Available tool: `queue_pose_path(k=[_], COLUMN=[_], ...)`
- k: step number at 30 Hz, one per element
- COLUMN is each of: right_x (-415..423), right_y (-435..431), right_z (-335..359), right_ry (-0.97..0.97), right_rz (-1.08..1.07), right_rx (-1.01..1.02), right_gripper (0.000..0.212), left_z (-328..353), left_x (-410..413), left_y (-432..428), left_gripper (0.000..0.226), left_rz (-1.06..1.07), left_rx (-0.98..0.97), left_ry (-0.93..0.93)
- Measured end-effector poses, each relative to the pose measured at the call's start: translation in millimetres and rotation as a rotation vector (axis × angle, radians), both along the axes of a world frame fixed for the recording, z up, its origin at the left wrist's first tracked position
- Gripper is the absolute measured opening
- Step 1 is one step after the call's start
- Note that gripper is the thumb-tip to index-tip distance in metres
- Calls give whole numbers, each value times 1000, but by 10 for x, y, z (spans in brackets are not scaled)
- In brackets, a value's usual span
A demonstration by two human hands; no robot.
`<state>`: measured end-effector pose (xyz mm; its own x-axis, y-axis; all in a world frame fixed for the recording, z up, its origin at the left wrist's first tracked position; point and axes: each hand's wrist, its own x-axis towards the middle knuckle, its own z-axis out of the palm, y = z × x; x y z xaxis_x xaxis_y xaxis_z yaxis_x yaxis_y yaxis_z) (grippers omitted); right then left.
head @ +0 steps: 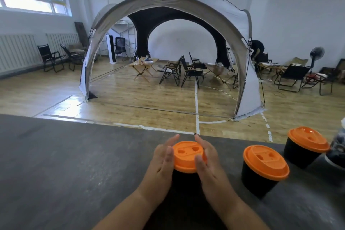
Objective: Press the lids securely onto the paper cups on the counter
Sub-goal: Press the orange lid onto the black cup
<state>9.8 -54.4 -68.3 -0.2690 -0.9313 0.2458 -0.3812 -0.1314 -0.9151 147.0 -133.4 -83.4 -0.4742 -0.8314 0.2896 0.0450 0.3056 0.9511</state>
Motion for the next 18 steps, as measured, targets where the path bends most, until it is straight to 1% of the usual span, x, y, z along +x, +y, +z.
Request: queue_pose_path(k=[1,2,4,6,9,11,13,15,17,18], right_x=[-7,-14,-44,-52,-31,2,18,9,-6,-13], right_y=[-6,-7,-4,17,18,4,-16,-21,-6,7], right_z=[-13,-4,16,30,20,-1,-36,-45,-12,3], right_ry=[2,-1,-42,-73,-9,37,99,110,24,-23], right_rz=[5,8,29,53,-3,-1,18,20,66,85], right_rx=[2,9,28,41,9,10,27,53,83,95], right_gripper=[67,69,64,58,52,56,71,73,72,72], left_z=[15,25,31,21,51,49,22,-14,-3,11], left_x=[1,5,15,25,28,26,23,26,28,23], left_y=[13,25,43,56,72,43,12,-8,-4,3], left_gripper=[73,69,64,73,85,89,84,69,53,51], left_rz=[-28,-56,-85,-75,-37,-17,-46,-57,-32,-20], left_rx=[7,17,16,11,-21,-32,-29,23,70,70], left_ry=[-8,-13,-18,-16,-64,-86,-71,-17,1,-5])
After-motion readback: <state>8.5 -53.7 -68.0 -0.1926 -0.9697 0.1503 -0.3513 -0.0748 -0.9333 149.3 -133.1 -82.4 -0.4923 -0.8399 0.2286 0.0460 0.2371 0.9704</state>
